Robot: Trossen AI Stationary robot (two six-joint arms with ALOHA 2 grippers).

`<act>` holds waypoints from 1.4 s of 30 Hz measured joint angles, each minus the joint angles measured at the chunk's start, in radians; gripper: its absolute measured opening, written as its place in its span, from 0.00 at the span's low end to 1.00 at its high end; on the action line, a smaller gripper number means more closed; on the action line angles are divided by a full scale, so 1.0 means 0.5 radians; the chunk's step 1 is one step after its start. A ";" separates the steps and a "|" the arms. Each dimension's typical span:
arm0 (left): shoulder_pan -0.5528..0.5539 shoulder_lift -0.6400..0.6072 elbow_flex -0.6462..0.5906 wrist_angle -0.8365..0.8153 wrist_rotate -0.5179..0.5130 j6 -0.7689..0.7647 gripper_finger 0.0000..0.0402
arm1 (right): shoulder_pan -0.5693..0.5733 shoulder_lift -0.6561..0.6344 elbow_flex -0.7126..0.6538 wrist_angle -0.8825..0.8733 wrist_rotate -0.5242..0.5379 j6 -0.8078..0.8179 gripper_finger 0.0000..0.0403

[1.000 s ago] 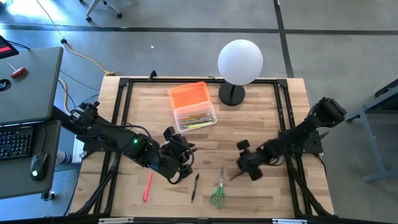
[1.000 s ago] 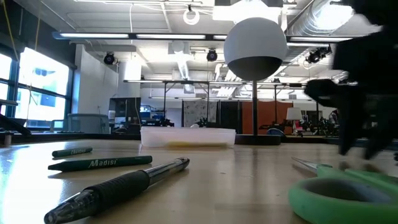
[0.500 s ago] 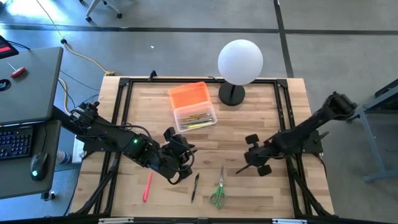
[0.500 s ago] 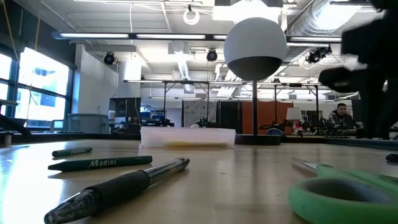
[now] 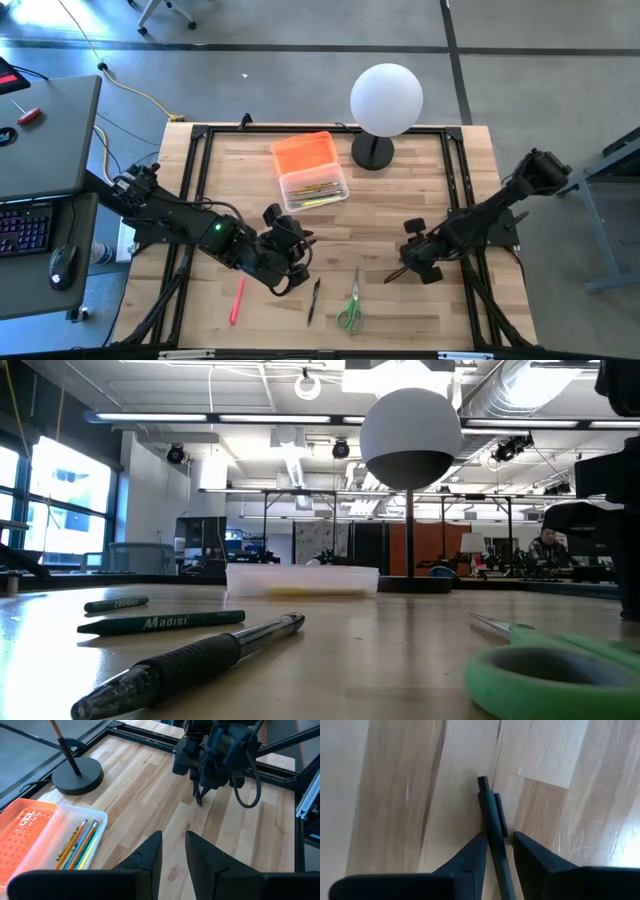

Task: Pick & place school supplies into a supply box
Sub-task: Put the black pen into the transparent supply box

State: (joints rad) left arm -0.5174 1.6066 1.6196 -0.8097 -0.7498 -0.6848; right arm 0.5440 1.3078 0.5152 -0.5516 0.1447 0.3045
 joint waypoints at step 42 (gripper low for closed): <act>0.001 0.000 0.001 0.001 -0.011 0.012 0.29 | -1.011 0.247 0.742 0.972 0.560 -1.329 0.00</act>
State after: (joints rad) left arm -0.5171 1.6066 1.6199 -0.8092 -0.7554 -0.6786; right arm 0.0387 1.4311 0.8860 -0.0657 0.4247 -0.3599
